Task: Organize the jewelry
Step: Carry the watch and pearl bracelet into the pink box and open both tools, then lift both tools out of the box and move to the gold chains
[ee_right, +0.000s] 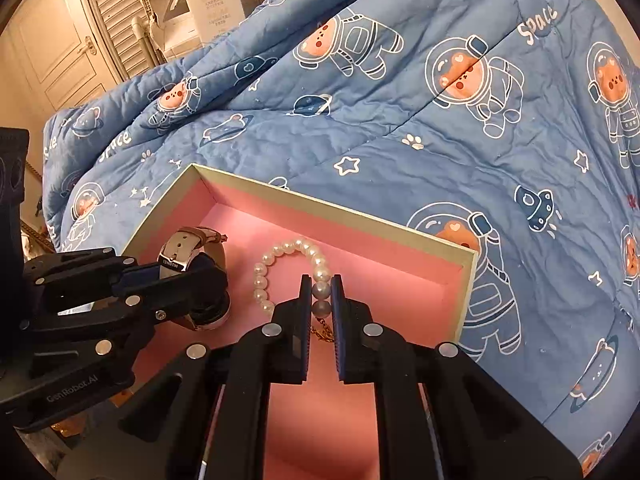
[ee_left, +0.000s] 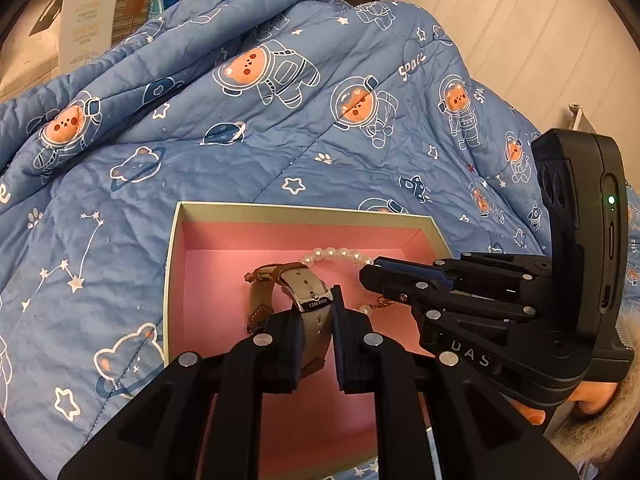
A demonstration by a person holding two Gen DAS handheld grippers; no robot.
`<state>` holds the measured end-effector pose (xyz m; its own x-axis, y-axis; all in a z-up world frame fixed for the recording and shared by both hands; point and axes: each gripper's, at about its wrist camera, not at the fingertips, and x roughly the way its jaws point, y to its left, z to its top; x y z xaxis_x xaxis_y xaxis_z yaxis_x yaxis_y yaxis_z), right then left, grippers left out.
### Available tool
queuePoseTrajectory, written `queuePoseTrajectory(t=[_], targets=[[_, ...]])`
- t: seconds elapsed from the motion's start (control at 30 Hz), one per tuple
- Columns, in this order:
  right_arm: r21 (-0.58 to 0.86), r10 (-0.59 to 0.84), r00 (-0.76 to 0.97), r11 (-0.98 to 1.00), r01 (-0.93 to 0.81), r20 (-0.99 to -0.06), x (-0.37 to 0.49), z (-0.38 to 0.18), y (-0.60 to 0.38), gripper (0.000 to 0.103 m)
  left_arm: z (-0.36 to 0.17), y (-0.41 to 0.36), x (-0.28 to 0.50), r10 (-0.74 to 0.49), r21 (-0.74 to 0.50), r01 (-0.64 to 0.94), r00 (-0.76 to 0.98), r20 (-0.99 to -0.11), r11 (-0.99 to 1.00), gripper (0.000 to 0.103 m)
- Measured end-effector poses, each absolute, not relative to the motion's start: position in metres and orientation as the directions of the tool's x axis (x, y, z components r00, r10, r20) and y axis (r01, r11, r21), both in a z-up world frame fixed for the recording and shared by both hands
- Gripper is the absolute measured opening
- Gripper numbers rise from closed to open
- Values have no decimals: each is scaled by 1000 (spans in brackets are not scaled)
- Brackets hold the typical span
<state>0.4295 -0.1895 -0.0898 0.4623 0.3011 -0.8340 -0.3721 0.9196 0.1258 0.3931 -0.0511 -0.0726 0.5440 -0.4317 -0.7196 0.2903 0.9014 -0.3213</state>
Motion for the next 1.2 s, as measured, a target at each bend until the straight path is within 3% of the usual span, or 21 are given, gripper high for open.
queuePoseTrajectory(t=[0.27,0.33,0.47,0.53,0.6,0.67,0.77,0.83,0.9,1.03,1.07,1.2], targets=[[87,270,452,919,-386,-850,436,-94,-184,10,-77,-47,383,-420,-305,292,541,-729,906,13],[83,269,450,917,-391,-851,436,-94,-183,10,-76,-47,381,-423,-304,298,539,-728,905,18],[53,249,457,915,-399,-854,435,-95,-181,13,-67,-53,375,-409,-270,317,563,-718,909,49],[54,251,463,916,-397,-850,434,-93,-183,18,-62,-53,372,-406,-259,322,579,-707,911,54],[45,245,481,920,-389,-842,433,-89,-187,38,-57,-50,369,-411,-266,321,584,-700,909,56],[55,262,505,920,-388,-822,430,-82,-192,50,-52,-44,364,-411,-268,317,593,-692,910,56],[72,285,533,921,-384,-797,424,-69,-199,53,-38,-32,354,-422,-293,304,618,-663,906,60],[82,293,557,925,-372,-777,417,-60,-204,66,-28,-24,343,-430,-309,300,641,-636,903,67],[89,302,594,928,-361,-746,405,-50,-209,80,-18,-18,330,-424,-306,294,671,-609,905,83],[72,302,638,930,-359,-708,371,-34,-215,84,-11,-17,298,-387,-228,314,705,-594,922,93],[70,301,646,931,-358,-701,361,-32,-216,90,-12,-18,289,-374,-199,320,708,-599,926,95],[77,311,666,931,-356,-678,319,-29,-227,91,-21,-21,254,-342,-132,337,702,-625,932,95]])
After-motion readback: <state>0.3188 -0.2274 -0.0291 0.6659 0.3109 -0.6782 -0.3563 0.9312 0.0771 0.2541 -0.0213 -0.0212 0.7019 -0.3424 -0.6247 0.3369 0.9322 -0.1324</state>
